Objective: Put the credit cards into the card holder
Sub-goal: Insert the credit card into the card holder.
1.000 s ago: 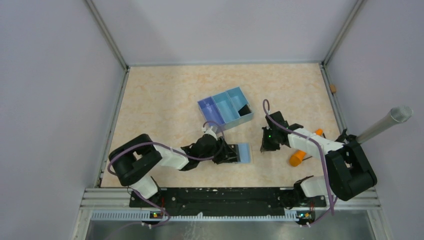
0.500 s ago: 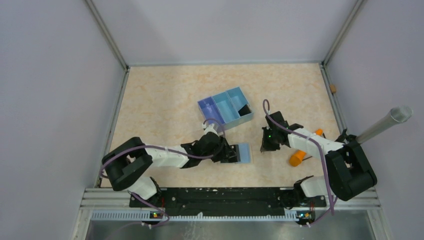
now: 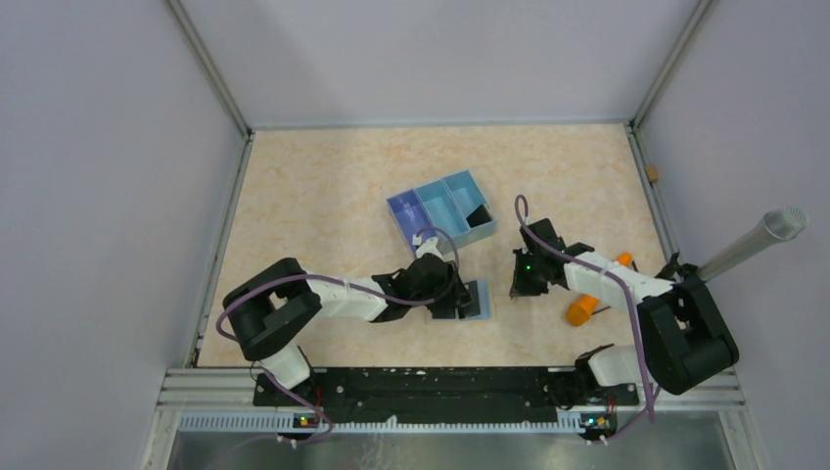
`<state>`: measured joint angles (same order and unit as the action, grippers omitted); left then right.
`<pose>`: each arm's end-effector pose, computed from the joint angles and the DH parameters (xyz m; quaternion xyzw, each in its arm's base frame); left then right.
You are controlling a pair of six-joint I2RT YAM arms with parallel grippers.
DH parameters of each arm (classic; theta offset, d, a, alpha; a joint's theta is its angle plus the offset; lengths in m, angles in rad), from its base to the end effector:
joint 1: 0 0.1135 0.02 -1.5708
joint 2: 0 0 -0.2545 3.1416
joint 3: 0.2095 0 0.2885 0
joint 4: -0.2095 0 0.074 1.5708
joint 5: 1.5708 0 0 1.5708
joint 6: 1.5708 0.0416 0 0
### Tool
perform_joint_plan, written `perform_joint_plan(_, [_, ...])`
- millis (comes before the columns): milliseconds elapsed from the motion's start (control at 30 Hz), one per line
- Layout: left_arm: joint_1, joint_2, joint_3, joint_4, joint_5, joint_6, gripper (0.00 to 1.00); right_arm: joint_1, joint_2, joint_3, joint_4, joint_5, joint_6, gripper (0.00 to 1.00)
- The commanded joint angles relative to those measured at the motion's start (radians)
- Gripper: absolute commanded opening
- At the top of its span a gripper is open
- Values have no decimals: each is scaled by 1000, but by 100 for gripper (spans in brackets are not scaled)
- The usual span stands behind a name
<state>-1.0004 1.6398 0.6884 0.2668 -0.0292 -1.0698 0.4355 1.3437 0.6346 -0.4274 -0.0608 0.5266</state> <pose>0.1845 -0.2853 0.0994 -0.0376 0.9026 -0.3619 0.2302 0.2388 0.1139 0.1185 0.0379 0.9753 0.1260 0.1772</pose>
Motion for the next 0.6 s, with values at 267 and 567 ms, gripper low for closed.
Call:
perform_joint_plan(267, [-50, 27, 88, -25, -69, 57, 49, 9, 11, -18, 23, 9, 2, 0])
perform_joint_plan(567, [-57, 19, 85, 46, -76, 56, 49, 22, 24, -22, 32, 9, 11, 0])
